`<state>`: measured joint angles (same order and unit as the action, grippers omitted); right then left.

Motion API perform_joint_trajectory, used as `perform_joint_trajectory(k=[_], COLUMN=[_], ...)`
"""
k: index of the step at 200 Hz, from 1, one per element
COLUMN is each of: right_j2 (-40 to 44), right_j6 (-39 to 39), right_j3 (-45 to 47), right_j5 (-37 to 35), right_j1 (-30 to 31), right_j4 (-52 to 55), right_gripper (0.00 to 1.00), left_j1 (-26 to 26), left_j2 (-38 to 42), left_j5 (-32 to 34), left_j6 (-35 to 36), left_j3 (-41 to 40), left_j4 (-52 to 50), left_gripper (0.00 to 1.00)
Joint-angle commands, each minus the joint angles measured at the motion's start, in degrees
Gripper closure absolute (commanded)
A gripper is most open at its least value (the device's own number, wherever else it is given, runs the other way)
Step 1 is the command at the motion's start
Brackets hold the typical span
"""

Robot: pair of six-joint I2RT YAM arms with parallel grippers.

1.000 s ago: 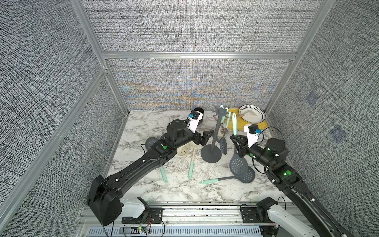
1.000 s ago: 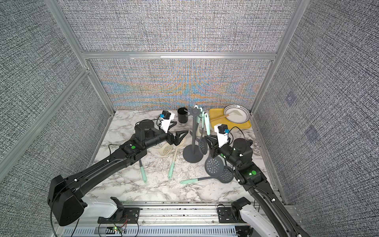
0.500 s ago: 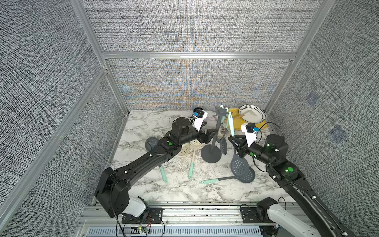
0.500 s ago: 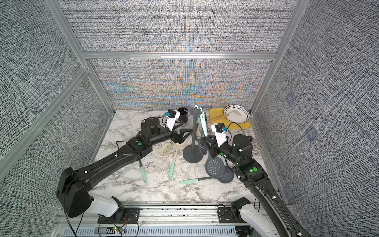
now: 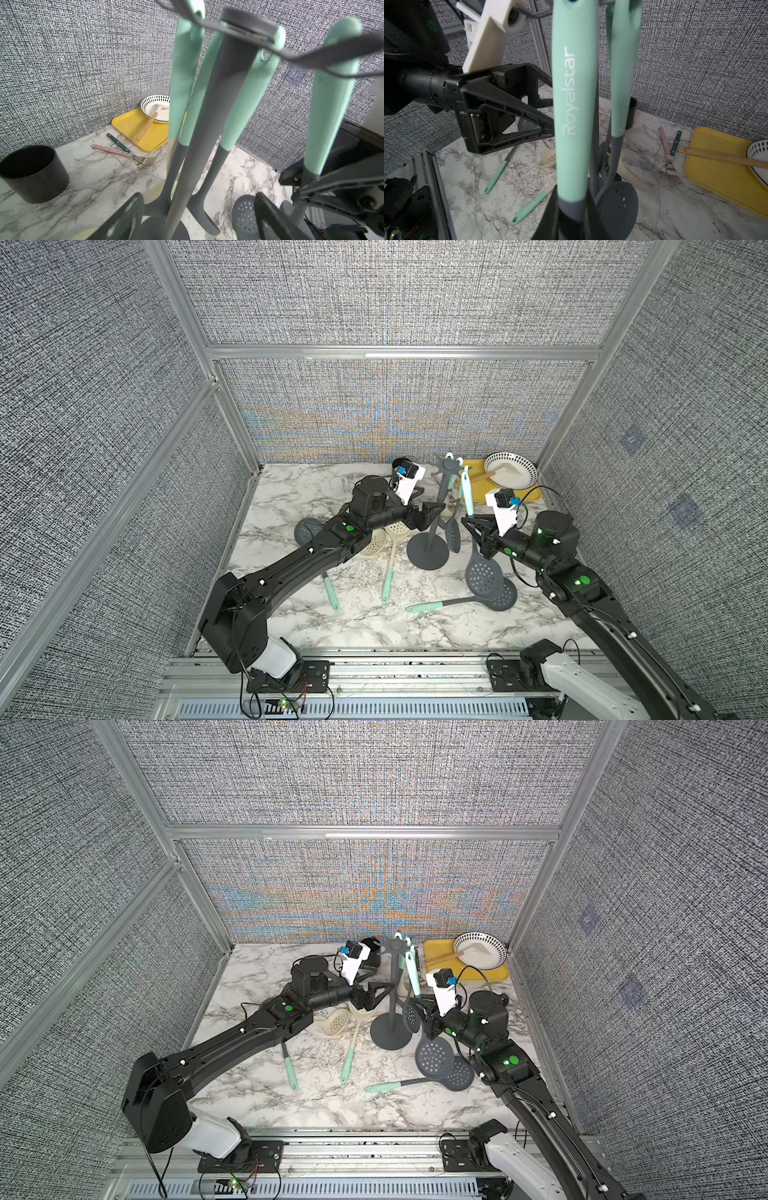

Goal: Hang the skimmer on the kitchen utensil rack
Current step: Hang the skimmer on the rack.

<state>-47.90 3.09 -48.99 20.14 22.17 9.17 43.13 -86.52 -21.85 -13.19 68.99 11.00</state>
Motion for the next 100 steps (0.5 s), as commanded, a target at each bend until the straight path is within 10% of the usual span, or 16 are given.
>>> perform_joint_trajectory(k=[1,100], right_j2=[-0.34,-3.81], right_j6=[0.25,1.87], right_j3=[0.22,2.41], right_j5=[-0.37,-1.25], right_j1=[0.02,-0.11], right_j4=[-1.35,-4.27], right_gripper=[1.00,1.00], left_j1=[0.02,0.11], left_j2=[-0.44,-1.45], left_j5=[-1.42,-2.27], left_j6=[-0.38,-0.78], left_j3=[0.66,0.98], left_j4=[2.09,2.18], left_gripper=[0.15,0.16])
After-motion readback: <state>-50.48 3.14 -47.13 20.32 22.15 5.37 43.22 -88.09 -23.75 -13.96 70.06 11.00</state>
